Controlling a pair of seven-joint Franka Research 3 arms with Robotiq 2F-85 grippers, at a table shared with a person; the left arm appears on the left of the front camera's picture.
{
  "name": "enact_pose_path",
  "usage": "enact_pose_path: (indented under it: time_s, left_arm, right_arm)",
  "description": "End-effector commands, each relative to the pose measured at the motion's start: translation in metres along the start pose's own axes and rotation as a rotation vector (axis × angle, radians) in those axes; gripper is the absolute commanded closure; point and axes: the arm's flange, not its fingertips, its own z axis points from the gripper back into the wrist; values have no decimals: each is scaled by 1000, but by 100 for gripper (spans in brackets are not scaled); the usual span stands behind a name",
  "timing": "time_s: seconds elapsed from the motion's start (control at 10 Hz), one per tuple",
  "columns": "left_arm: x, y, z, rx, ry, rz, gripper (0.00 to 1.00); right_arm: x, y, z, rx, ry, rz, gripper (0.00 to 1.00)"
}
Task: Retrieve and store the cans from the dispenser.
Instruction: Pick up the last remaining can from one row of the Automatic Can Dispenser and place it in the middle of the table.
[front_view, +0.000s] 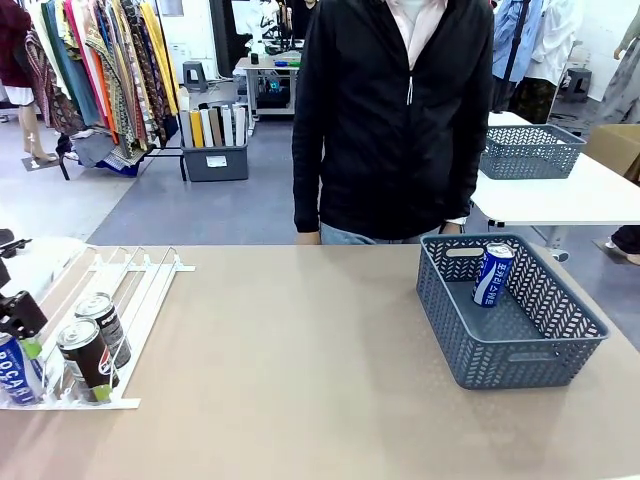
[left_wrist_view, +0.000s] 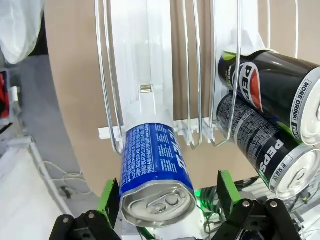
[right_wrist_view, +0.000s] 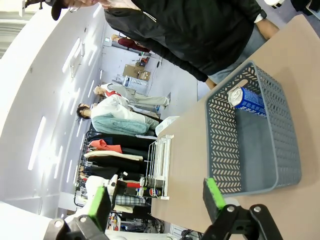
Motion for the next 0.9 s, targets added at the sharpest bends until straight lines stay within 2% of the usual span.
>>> enact_pose_path:
  time_s: [0.0,0.2,0.3,0.4,0.8]
  left_arm:
    - [-3,1,1,21,-7,22,0]
    - [-2,1,0,22,-9,1,0]
    - [-3,2,1,17,-21,-1,56]
    - [-4,2,2,18,-39,-2,100]
    - [-3,3,2,31,-53,5,100]
  right_arm:
    - [2,1,-2,22,-15,20,0]
    - [2,1,-2,22,-15,20,0]
    - [2,1,-2,22,-15,20,0]
    - [2,1,-2,22,-15,20,0]
    - [2,1,-2,22,-15,20,0]
